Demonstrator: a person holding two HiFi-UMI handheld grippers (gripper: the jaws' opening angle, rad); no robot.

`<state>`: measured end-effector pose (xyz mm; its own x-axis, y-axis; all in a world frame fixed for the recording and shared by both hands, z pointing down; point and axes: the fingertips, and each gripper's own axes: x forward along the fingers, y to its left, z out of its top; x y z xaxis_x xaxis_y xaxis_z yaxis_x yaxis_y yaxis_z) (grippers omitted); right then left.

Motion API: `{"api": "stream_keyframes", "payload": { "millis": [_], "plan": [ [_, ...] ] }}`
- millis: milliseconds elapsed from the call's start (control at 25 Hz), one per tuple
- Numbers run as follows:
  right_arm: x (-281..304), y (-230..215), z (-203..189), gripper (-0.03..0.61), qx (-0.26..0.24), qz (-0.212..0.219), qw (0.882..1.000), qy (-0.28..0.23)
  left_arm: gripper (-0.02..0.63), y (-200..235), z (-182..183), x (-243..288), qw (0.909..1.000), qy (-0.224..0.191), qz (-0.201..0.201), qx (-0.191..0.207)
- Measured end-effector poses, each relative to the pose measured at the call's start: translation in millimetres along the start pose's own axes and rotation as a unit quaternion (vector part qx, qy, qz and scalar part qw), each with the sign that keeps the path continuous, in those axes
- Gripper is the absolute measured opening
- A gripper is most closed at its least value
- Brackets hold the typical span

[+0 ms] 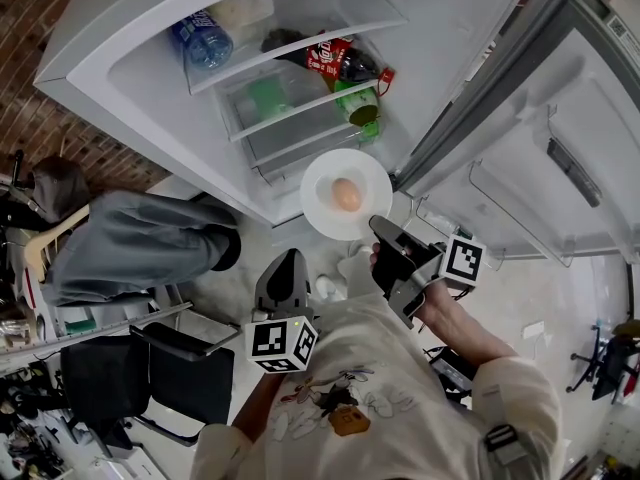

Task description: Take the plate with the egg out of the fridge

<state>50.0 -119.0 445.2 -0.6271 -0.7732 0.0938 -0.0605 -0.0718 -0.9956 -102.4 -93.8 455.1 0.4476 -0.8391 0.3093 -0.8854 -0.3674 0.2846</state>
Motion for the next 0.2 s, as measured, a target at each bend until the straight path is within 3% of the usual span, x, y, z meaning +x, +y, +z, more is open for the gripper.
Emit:
{"api": "stream_keyframes", "payload": {
  "millis": [200],
  "plan": [
    [-0.3,-2.0,-5.3,0.020,0.008,0.001,1.000,0.001,0.009,3.3,-3.5,-6.2,1.0000,0.007,0.005,-0.001]
  ]
}}
